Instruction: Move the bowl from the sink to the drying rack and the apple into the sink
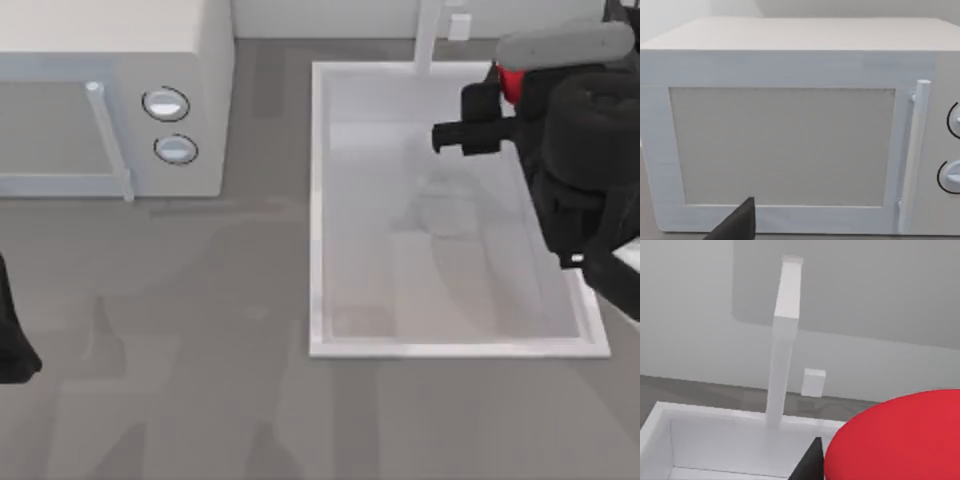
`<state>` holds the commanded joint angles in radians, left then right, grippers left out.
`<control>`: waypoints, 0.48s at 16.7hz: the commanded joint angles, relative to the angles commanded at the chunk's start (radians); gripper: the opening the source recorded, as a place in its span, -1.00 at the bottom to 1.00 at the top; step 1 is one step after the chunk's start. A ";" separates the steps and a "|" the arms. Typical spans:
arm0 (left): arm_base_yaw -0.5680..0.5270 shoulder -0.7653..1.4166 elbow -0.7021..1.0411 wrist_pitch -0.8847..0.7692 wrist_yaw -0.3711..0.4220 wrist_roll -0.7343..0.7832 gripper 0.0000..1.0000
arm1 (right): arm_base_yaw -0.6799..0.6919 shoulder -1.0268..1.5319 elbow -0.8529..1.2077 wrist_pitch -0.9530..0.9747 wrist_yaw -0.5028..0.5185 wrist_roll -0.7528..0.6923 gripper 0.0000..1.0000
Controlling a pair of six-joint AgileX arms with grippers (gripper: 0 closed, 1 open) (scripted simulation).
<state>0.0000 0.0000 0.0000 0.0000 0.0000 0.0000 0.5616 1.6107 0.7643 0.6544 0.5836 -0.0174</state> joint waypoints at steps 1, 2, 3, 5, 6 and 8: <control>0.000 0.000 0.000 0.000 0.000 0.000 1.00 | 0.025 0.000 -0.015 0.064 0.025 0.010 -1.00; 0.000 0.000 0.000 0.000 0.000 0.000 1.00 | 0.046 -0.001 -0.028 0.118 0.046 0.018 -1.00; 0.000 0.000 0.000 0.000 0.000 0.000 1.00 | 0.063 -0.003 -0.039 0.161 0.064 0.026 -1.00; 0.000 0.000 0.000 0.000 0.000 0.000 1.00 | 0.084 -0.008 -0.053 0.215 0.088 0.035 -1.00; 0.000 0.000 0.000 0.000 0.000 0.000 1.00 | 0.088 -0.009 -0.056 0.226 0.093 0.037 -1.00; 0.000 0.000 0.000 0.000 0.000 0.000 1.00 | 0.089 -0.009 -0.056 0.226 0.093 0.038 -1.00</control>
<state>0.0000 0.0000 0.0000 0.0000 0.0000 0.0000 0.6502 1.6017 0.7085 0.8808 0.6765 0.0202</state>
